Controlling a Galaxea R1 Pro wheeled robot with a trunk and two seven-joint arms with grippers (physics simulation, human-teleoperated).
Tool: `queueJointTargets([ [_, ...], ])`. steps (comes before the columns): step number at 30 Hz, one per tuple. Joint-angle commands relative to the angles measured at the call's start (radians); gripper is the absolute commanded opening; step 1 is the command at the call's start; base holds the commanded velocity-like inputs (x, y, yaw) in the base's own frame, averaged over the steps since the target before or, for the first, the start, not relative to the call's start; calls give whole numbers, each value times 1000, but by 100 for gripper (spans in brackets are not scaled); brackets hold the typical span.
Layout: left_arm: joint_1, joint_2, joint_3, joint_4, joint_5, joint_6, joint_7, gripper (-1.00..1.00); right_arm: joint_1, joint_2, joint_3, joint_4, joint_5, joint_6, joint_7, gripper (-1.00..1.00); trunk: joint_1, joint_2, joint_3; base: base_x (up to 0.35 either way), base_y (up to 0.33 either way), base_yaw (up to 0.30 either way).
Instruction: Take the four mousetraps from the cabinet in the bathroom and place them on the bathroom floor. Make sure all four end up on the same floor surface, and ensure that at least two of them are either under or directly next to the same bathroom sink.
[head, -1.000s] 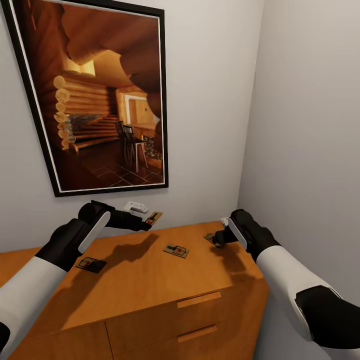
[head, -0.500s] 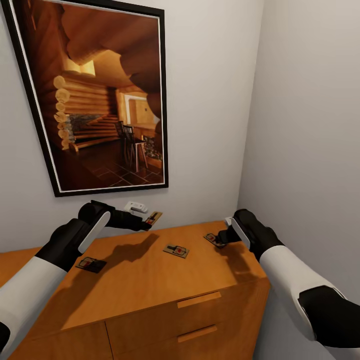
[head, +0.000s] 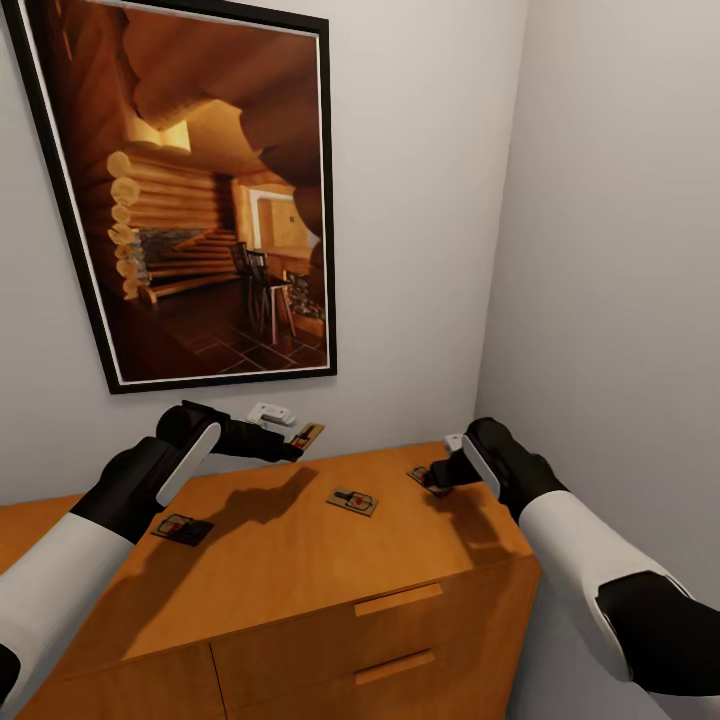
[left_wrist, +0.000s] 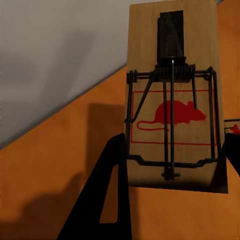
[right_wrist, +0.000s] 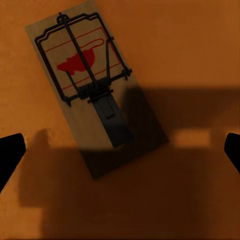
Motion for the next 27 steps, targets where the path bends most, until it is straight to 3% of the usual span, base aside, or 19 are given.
queueJointTargets([
  [1,-1,1,-1,-1,-10,1,-10,-100,-1,-2,6,-1,-6,3,6,100,0,-1,-1,0,0,0],
  [27,-2,1,-1,0,-10,1,-11,-100,-3,-5,8,0,-4,3,32,100,0,-1,-1,33,0,0],
])
